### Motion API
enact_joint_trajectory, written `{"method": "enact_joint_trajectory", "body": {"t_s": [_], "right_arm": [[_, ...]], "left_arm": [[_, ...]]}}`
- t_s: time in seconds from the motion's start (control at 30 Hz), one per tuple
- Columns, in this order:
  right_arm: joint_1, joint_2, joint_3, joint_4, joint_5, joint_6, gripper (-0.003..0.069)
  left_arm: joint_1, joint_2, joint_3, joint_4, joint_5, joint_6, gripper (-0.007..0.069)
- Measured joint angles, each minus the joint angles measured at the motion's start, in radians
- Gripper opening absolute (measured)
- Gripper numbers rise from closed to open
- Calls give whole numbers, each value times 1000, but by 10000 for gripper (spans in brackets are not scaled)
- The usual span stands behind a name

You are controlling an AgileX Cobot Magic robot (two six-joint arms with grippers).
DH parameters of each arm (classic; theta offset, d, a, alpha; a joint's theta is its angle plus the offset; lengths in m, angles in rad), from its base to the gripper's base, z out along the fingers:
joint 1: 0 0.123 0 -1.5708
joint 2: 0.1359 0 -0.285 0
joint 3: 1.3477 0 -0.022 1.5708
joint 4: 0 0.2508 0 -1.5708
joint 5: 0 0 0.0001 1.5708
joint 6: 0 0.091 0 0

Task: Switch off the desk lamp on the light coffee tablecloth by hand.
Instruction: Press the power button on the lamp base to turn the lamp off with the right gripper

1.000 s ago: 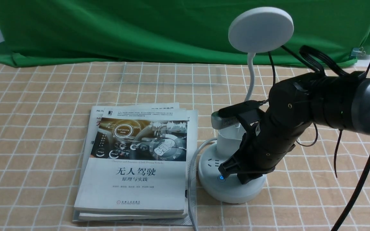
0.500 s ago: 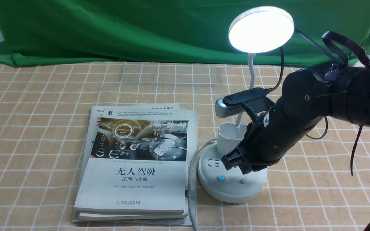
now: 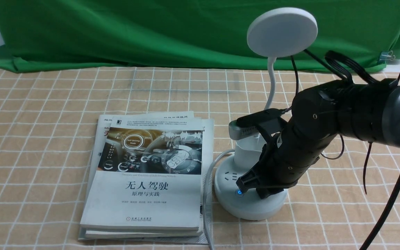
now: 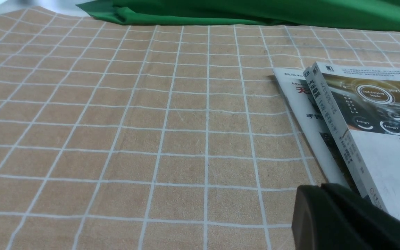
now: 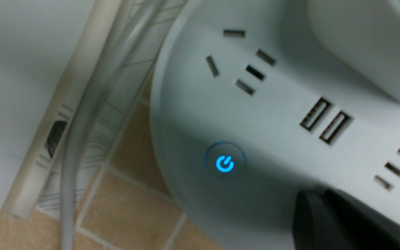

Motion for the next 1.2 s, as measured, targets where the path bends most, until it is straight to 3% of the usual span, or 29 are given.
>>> {"method": "enact_joint_trajectory", "body": {"t_s": [0.7, 1.2], "right_arm": [[0, -91, 3, 1, -4, 0, 42], [0, 4, -3, 0, 1, 1, 42]], "left_arm": [[0, 0, 0, 0, 0, 0, 5], [0, 0, 0, 0, 0, 0, 5]]}}
